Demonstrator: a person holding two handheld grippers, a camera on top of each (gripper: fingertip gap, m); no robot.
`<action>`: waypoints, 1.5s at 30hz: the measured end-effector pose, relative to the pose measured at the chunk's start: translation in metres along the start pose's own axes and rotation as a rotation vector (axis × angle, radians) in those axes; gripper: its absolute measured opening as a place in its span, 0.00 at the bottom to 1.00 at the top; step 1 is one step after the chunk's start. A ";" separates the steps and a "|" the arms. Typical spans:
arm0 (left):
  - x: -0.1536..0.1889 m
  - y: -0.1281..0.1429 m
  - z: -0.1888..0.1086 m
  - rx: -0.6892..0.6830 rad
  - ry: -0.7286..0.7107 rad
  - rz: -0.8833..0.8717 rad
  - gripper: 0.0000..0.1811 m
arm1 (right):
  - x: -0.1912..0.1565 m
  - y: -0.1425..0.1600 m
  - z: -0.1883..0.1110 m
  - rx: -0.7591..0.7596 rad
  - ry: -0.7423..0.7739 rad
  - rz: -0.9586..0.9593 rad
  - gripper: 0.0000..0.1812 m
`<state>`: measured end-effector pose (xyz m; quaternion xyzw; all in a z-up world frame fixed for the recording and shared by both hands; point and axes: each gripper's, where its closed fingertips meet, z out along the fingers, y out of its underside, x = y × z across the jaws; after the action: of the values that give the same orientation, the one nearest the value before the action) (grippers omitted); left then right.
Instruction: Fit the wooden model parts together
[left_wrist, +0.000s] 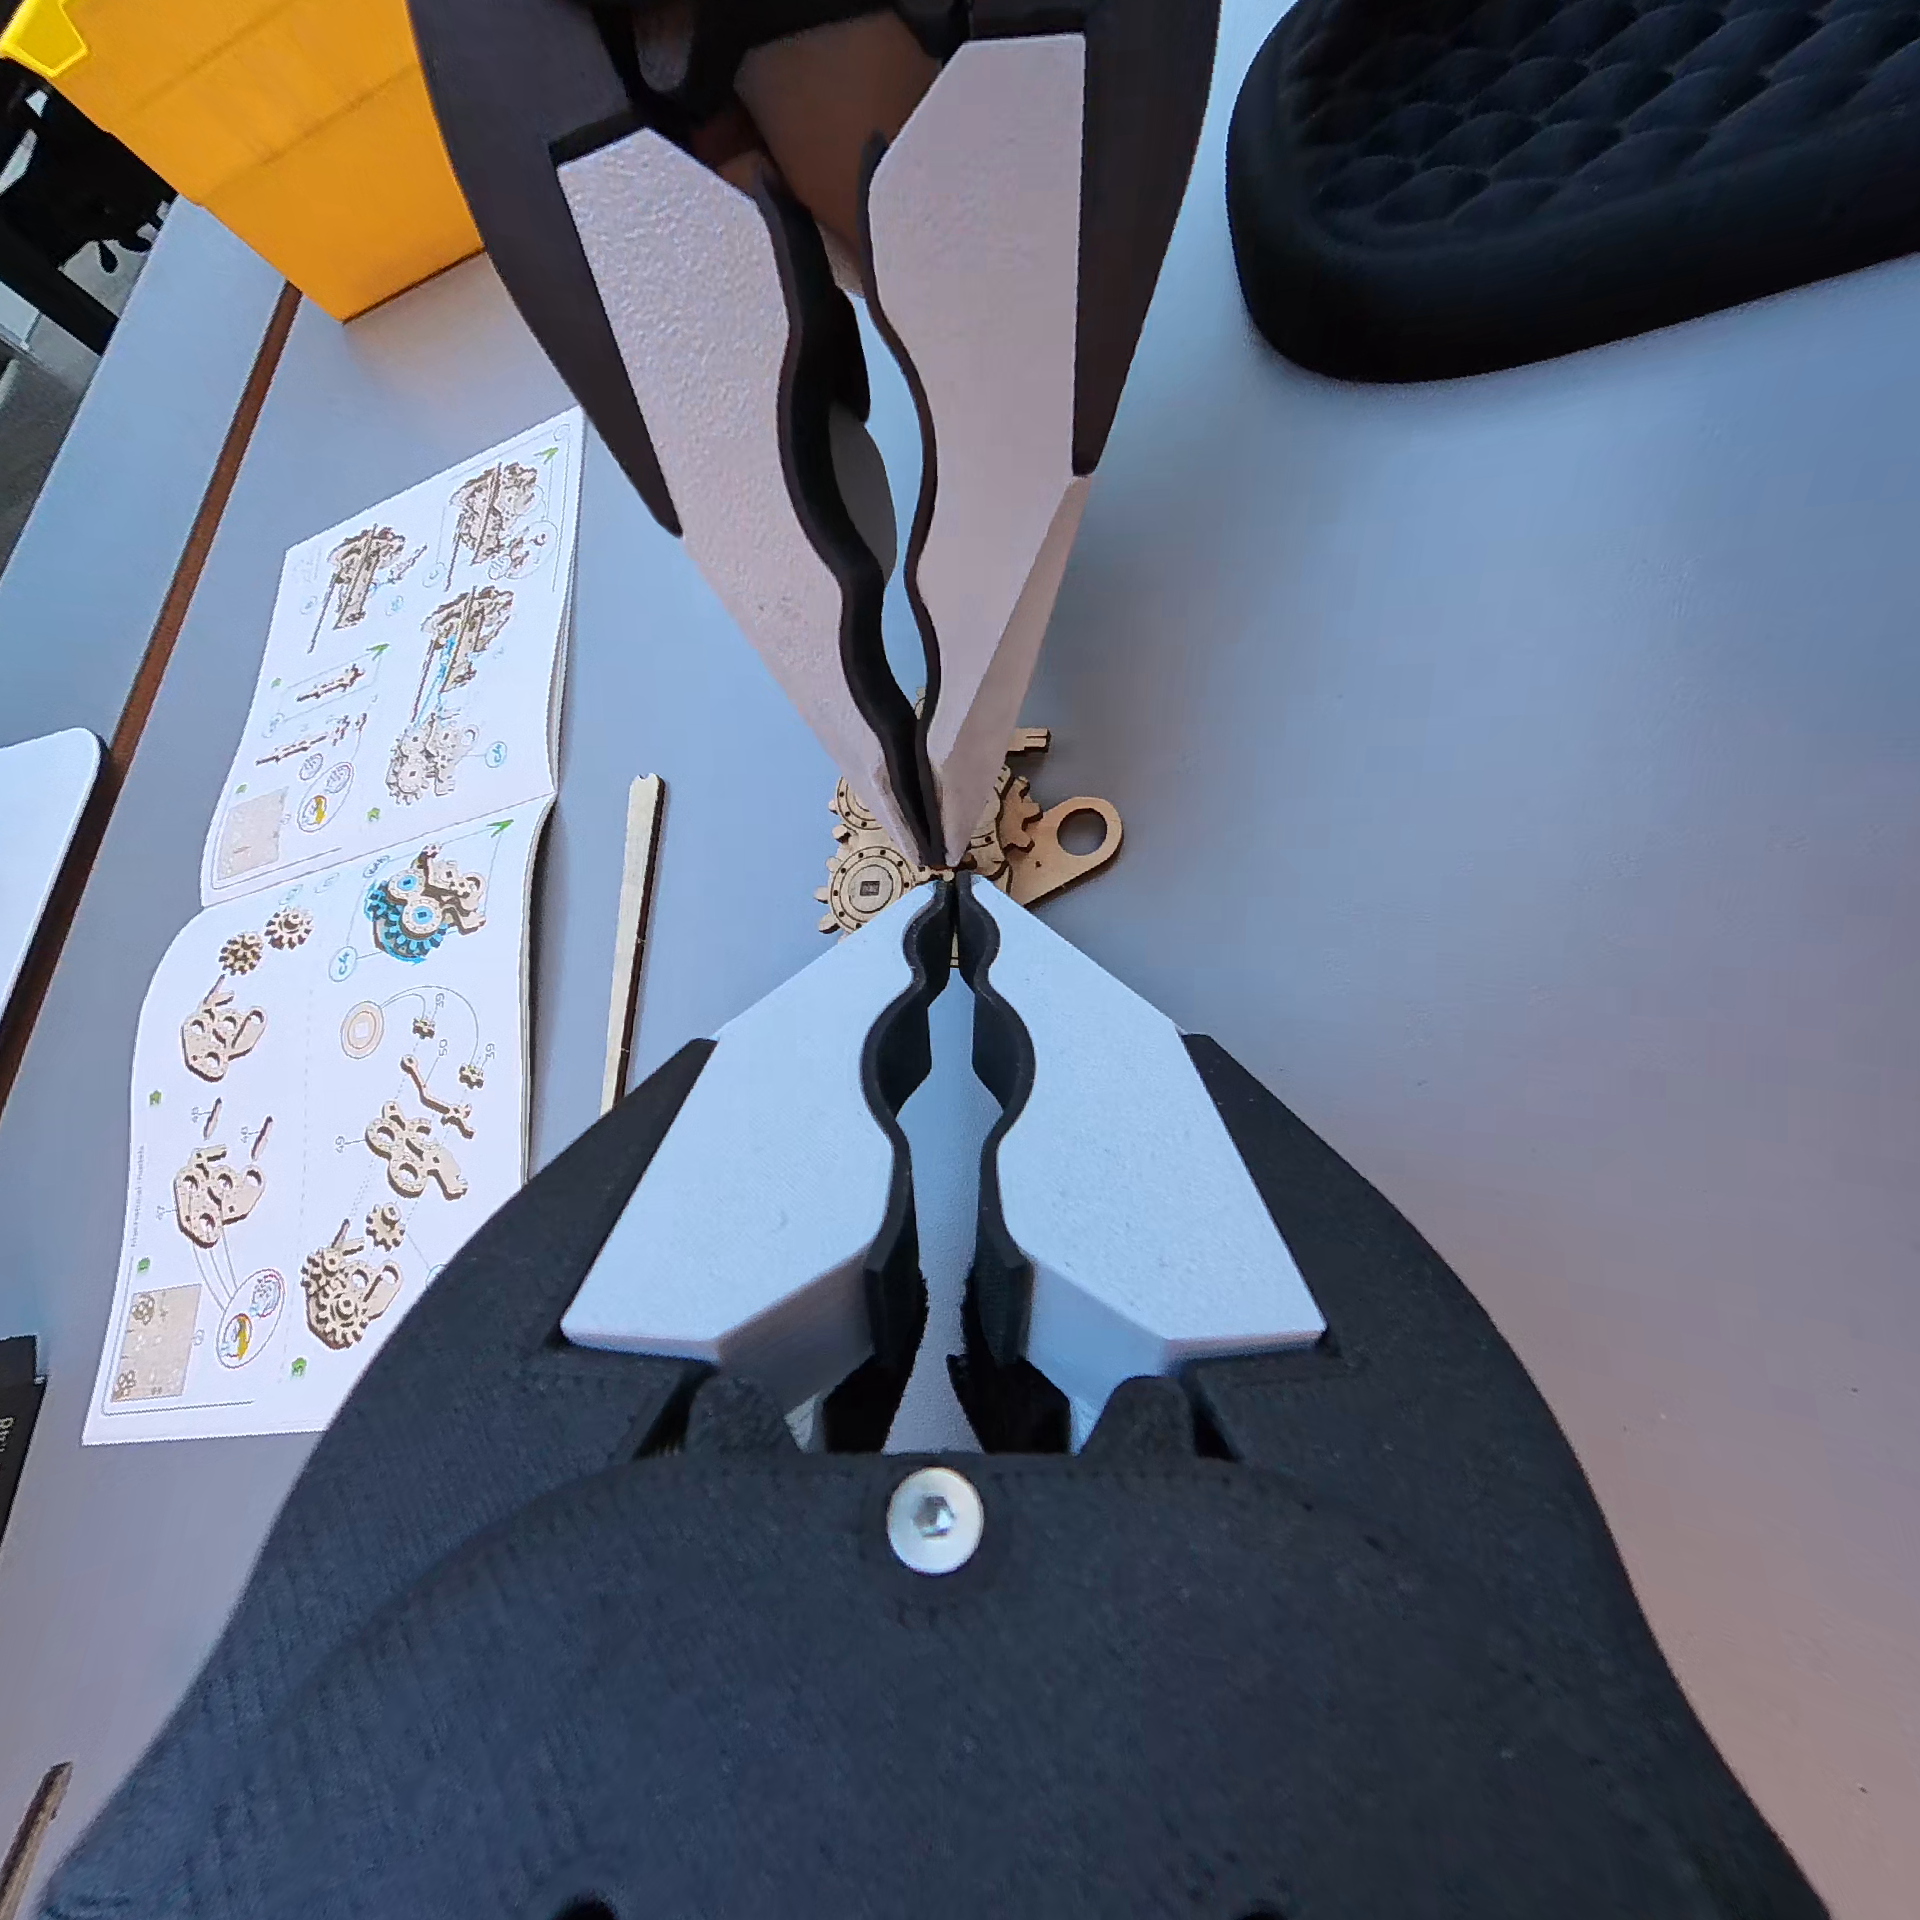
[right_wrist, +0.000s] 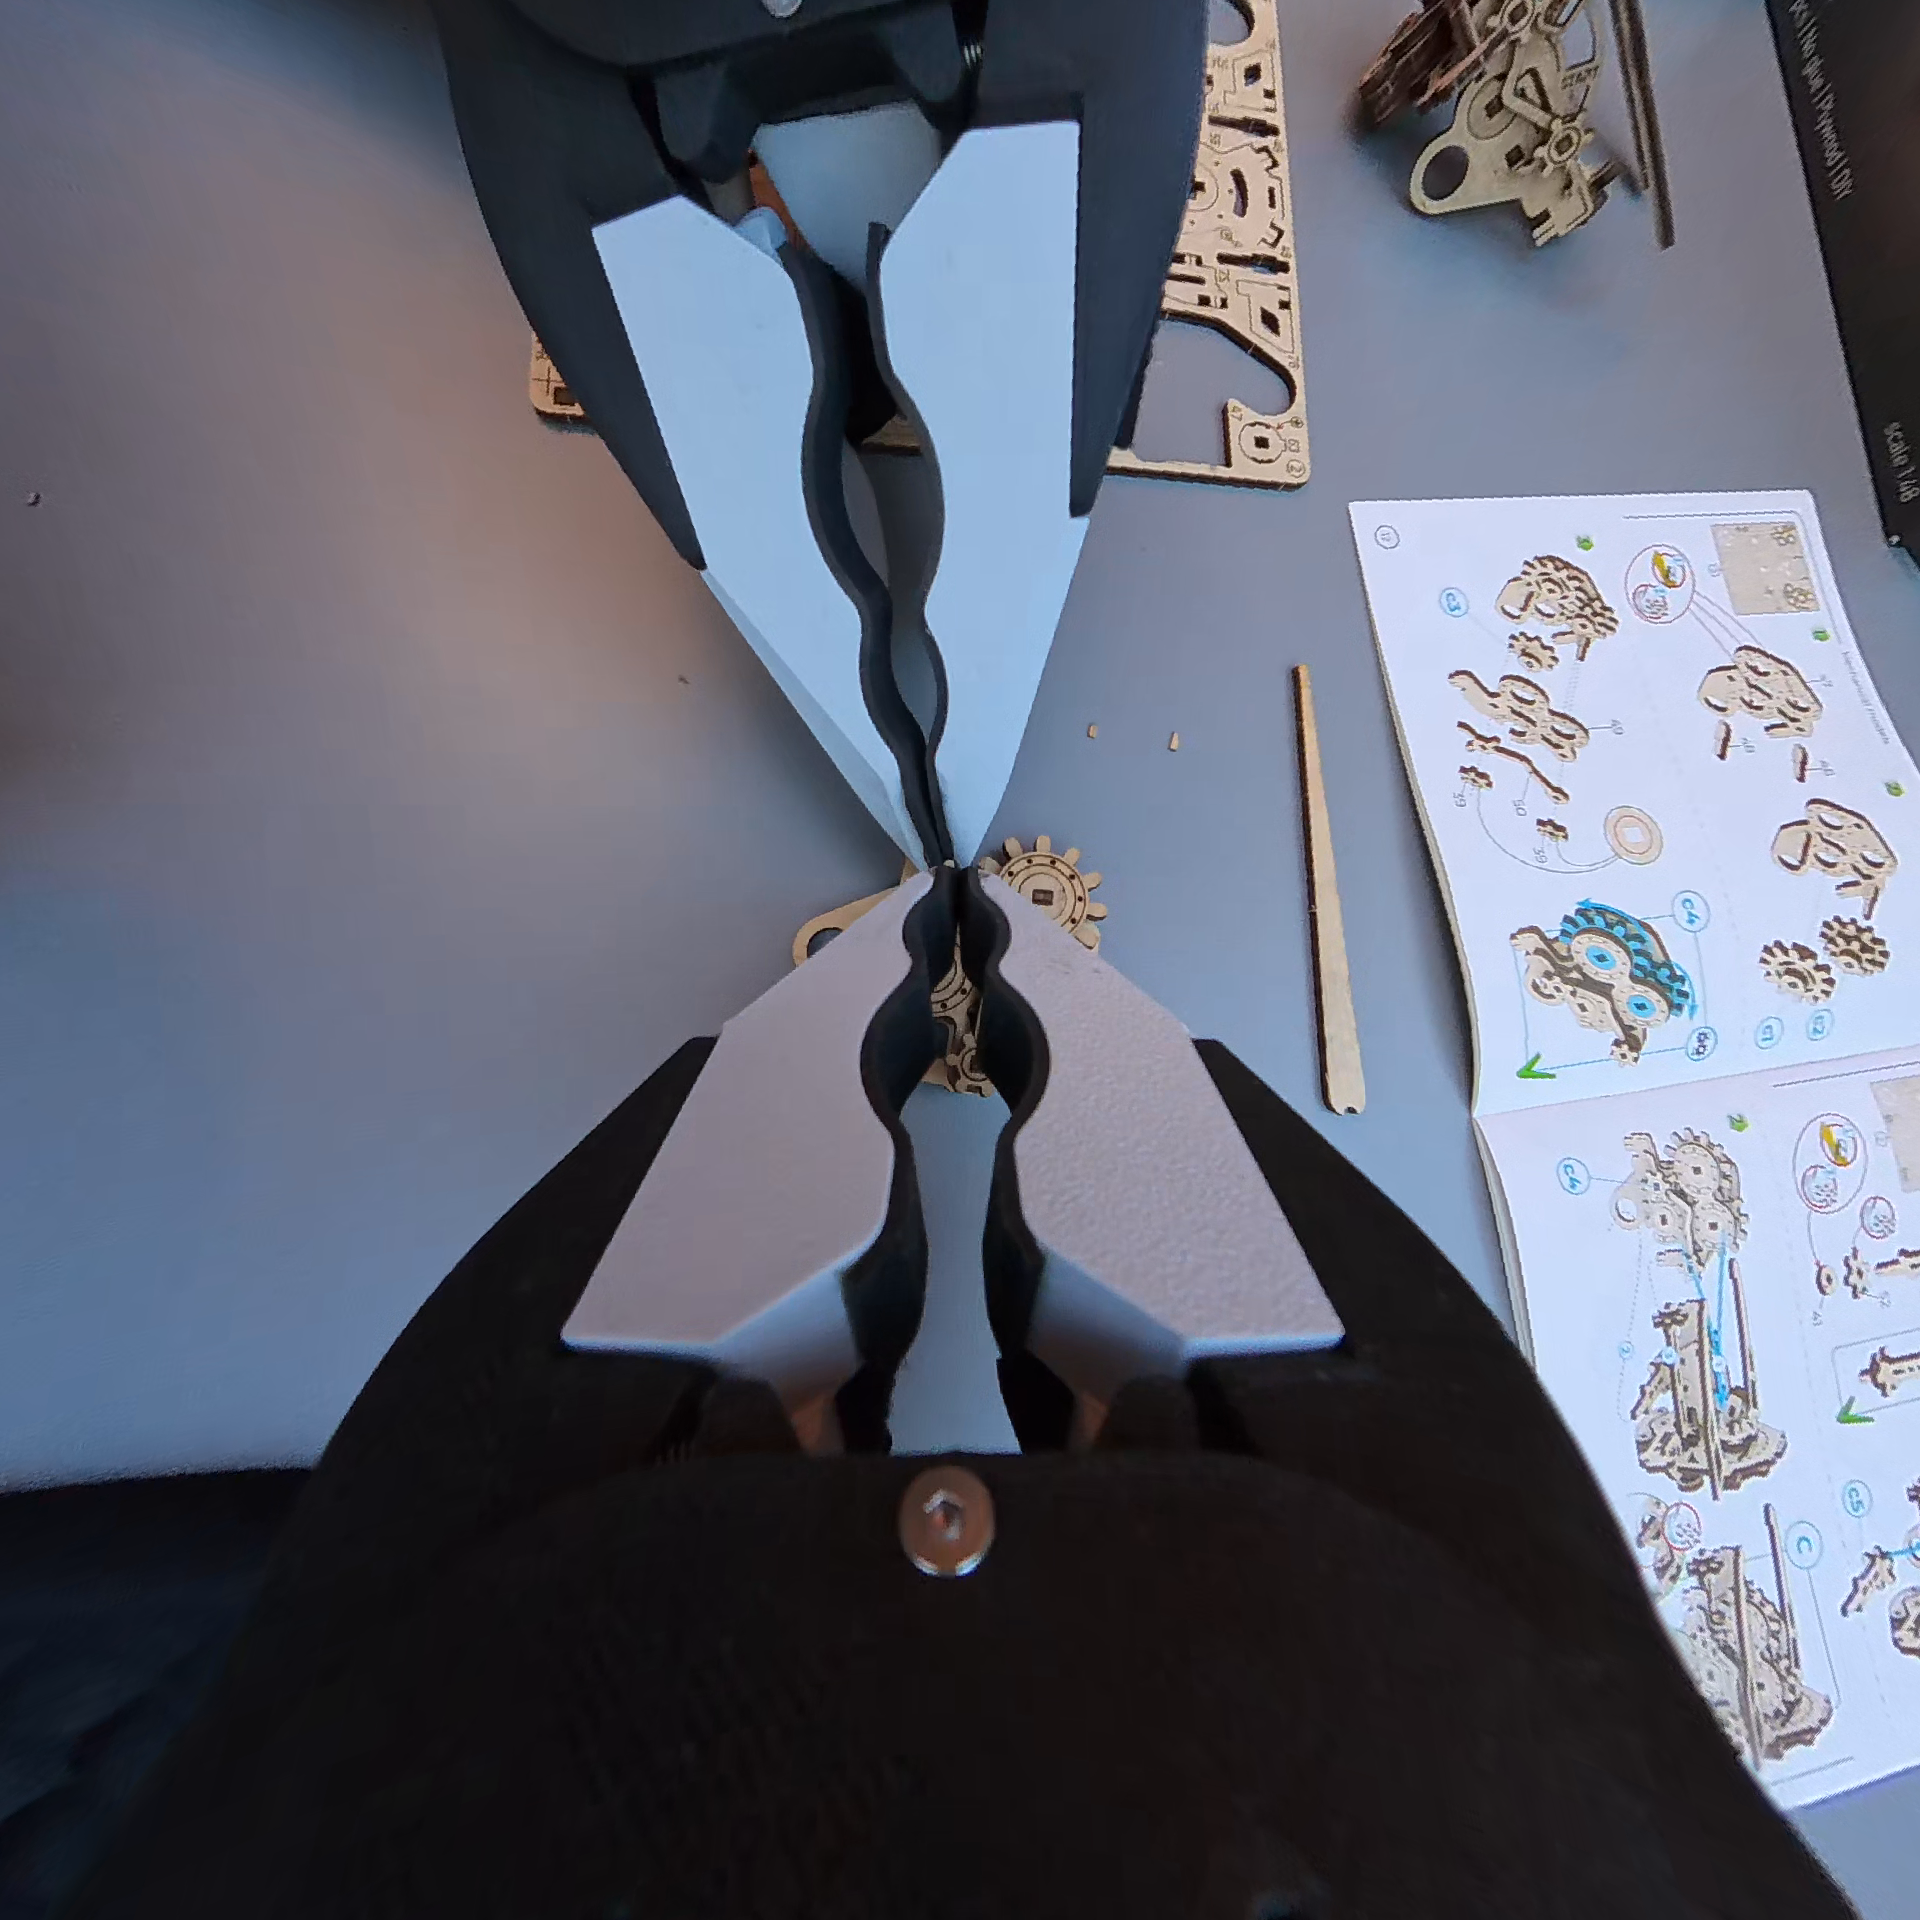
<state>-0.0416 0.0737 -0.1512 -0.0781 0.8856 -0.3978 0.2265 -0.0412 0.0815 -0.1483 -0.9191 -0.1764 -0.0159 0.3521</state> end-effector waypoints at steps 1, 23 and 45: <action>0.000 0.000 0.000 -0.001 0.000 0.001 0.00 | 0.000 0.000 0.000 -0.006 -0.005 0.009 0.00; -0.001 -0.002 0.004 0.020 -0.013 0.012 0.00 | 0.002 -0.006 -0.007 0.105 -0.205 0.013 0.00; -0.001 -0.002 0.004 0.024 -0.008 0.007 0.00 | 0.000 0.002 -0.002 0.001 -0.133 -0.062 0.00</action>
<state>-0.0390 0.0697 -0.1516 -0.0738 0.8801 -0.4074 0.2323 -0.0397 0.0785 -0.1481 -0.9119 -0.2278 0.0347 0.3395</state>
